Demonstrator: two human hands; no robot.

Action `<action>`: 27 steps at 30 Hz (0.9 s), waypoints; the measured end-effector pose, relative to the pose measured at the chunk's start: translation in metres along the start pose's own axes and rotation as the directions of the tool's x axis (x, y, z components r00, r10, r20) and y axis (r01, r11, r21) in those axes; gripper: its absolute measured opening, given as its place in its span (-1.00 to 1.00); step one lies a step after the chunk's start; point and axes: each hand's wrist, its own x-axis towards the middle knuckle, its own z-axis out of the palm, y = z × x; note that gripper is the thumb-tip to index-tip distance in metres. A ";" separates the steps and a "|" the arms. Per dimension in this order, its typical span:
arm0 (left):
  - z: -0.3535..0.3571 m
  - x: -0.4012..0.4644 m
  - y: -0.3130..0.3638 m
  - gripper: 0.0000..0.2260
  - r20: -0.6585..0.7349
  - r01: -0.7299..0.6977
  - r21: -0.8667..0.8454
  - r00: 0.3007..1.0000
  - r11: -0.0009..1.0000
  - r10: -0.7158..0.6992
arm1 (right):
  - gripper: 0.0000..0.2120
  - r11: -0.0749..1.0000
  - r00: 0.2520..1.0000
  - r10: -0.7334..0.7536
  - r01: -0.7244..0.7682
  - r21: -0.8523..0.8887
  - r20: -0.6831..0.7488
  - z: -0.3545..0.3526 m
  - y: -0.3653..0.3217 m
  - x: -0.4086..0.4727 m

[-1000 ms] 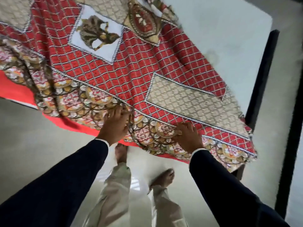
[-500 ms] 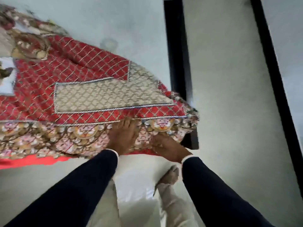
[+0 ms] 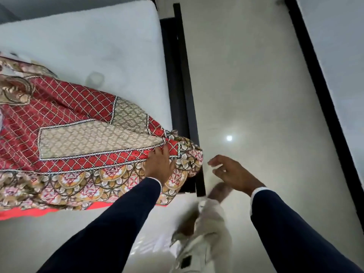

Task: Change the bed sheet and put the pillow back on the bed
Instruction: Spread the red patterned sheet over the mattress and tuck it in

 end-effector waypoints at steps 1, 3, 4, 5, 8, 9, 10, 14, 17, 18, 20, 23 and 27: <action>-0.003 0.003 0.004 -0.35 0.003 0.021 -0.004 1.000 1.000 -0.021 | -0.76 1.000 1.000 -0.003 0.004 -0.018 0.030 -0.011 0.003 0.006; -0.006 0.013 0.009 -0.40 -0.015 0.076 -0.032 0.997 0.997 -0.076 | -0.75 0.999 0.997 -0.012 0.016 -0.050 0.080 -0.034 0.006 0.025; -0.004 0.020 0.009 -0.43 -0.018 0.104 -0.061 0.994 0.993 -0.105 | -0.75 0.997 0.995 -0.023 0.030 -0.075 0.102 -0.046 0.006 0.037; -0.007 0.026 0.009 -0.45 -0.016 0.145 -0.098 0.989 0.985 -0.147 | -0.75 0.995 0.991 -0.019 0.032 -0.096 0.133 -0.057 0.006 0.052; -0.015 0.048 0.009 -0.49 0.060 0.213 -0.109 0.976 0.971 -0.207 | -0.80 0.983 0.975 -0.023 0.062 -0.174 0.223 -0.084 0.004 0.098; -0.021 0.052 0.011 -0.49 0.106 0.237 -0.113 0.968 0.965 -0.226 | -0.81 0.977 0.959 -0.016 0.075 -0.199 0.282 -0.091 0.002 0.113; -0.022 0.057 0.011 -0.50 0.114 0.248 -0.099 0.965 0.964 -0.237 | -0.83 0.966 0.932 -0.024 0.114 -0.232 0.362 -0.102 -0.002 0.130; -0.018 0.070 -0.009 -0.45 0.292 0.319 -0.336 0.930 0.886 -0.224 | -0.83 0.877 0.899 -0.135 0.304 -0.372 0.416 -0.143 -0.031 0.174; -0.019 0.088 -0.018 -0.53 0.397 0.326 -0.311 0.898 0.893 -0.190 | -0.78 0.844 0.909 -0.166 0.332 -0.422 0.383 -0.163 -0.064 0.195; -0.015 0.091 -0.019 -0.55 0.377 0.320 -0.289 0.904 0.902 -0.200 | -0.77 0.848 0.915 -0.198 0.340 -0.407 0.352 -0.163 -0.078 0.204; -0.013 0.089 -0.017 -0.57 0.334 0.327 -0.281 0.915 0.902 -0.227 | -0.81 0.893 0.929 -0.260 0.335 -0.300 0.263 -0.153 -0.102 0.212; -0.009 0.088 -0.016 -0.56 0.317 0.288 -0.340 0.931 0.895 -0.179 | -0.84 0.943 0.932 -0.261 0.302 -0.139 0.250 -0.125 -0.112 0.206; -0.007 0.094 -0.030 -0.54 0.358 0.273 -0.398 0.925 0.876 -0.126 | -0.84 0.965 0.940 -0.213 0.245 -0.094 0.268 -0.083 -0.111 0.188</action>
